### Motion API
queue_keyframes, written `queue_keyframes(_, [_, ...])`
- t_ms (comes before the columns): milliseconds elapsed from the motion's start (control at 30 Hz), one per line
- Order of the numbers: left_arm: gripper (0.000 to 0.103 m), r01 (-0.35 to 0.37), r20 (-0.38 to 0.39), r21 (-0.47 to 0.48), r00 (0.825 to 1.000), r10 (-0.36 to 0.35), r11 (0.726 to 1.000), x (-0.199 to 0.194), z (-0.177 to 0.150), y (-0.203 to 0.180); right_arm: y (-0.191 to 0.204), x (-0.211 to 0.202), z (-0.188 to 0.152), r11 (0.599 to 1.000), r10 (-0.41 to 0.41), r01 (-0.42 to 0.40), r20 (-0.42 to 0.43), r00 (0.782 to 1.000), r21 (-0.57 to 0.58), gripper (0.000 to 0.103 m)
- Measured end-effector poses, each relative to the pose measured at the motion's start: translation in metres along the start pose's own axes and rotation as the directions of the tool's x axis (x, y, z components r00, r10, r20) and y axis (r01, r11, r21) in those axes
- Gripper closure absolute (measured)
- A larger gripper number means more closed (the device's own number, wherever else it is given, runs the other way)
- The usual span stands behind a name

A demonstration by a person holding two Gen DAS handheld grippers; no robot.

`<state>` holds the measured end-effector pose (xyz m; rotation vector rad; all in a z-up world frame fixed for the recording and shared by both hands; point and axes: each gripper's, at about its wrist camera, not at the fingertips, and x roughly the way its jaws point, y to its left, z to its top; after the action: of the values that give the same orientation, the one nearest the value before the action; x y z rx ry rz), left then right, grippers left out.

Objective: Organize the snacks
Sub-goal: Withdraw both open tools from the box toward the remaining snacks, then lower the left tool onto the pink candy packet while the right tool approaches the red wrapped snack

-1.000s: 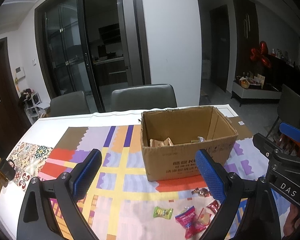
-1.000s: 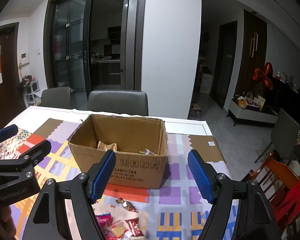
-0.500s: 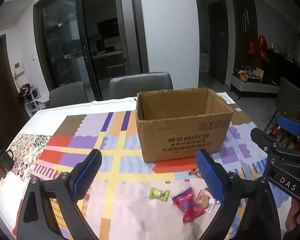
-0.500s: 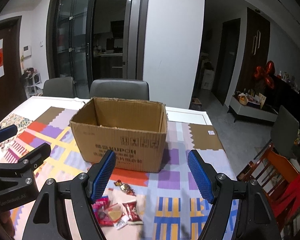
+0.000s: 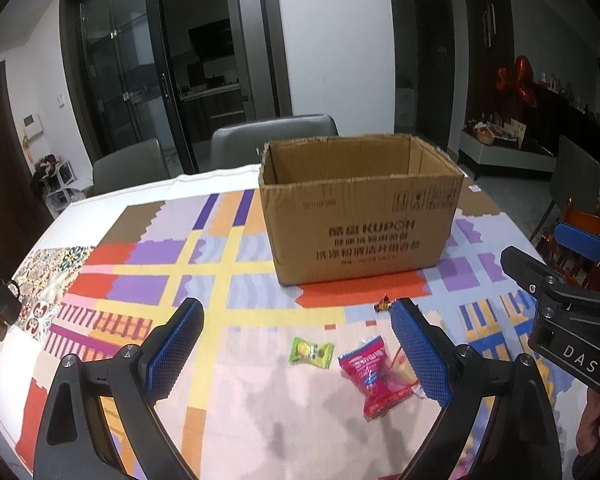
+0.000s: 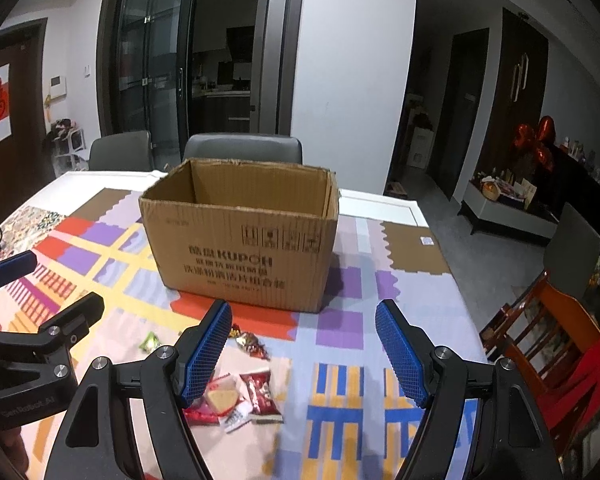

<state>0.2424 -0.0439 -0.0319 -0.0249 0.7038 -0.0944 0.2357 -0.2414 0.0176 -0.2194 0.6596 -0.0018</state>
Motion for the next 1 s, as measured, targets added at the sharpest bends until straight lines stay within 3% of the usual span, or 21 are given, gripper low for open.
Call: queue_keyframes(1000, [0.011, 0.062, -0.102, -0.02, 0.993, -0.064, 0.998, 0.043, -0.043, -0.019, 0.007, 0.045, -0.059, 0.998, 0.053, -0.056, -0.135, 0.989, -0.02, 0.028])
